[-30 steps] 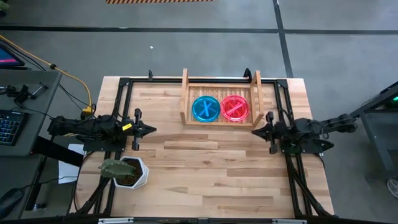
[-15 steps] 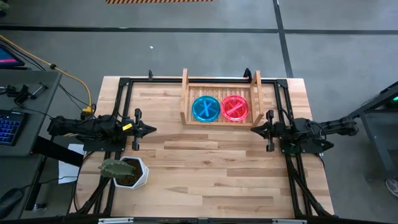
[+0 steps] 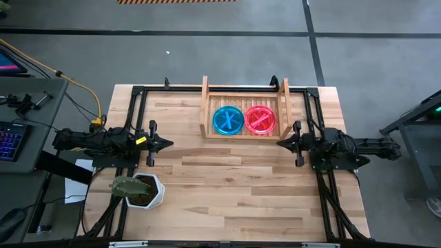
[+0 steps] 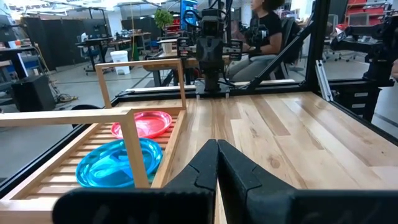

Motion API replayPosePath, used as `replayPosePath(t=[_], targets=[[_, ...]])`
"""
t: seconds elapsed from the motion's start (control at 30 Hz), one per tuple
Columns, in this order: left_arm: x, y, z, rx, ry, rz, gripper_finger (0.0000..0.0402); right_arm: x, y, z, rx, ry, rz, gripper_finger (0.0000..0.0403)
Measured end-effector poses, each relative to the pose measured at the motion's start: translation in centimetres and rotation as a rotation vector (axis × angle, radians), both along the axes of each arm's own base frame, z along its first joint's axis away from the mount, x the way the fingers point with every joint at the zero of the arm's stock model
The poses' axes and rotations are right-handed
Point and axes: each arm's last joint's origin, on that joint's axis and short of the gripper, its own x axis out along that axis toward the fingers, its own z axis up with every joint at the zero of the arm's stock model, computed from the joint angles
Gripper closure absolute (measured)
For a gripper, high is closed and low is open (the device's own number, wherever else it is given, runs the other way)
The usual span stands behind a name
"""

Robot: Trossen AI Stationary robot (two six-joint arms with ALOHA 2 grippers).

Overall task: Place and stack plates onto a shelf
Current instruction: Return to Home Position

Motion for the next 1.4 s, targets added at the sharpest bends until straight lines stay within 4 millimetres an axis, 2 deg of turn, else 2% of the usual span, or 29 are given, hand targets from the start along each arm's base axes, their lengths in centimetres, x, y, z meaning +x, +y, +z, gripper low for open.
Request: replayPosePath(t=[0.07, 0.3, 0.5, 1.4], targets=[[0.0, 0.0, 0.0, 0.0, 0.0, 0.0, 0.0401, 0.01, -0.01, -0.01, 0.006, 0.001, -0.003, 0.0403], [0.0, 0.0, 0.0, 0.0, 0.0, 0.0, 0.0402, 0.01, -0.01, -0.03, 0.275, 0.002, -0.001, 0.0403], [0.0, 0.0, 0.0, 0.0, 0.0, 0.0, 0.0402, 0.01, -0.01, -0.03, 0.394, 0.002, -0.001, 0.0403], [0.18, -0.03, -0.09, -0.01, -0.082, -0.001, 0.0402, 0.02, 0.02, -0.04, 0.423, 0.003, 0.002, 0.0402]])
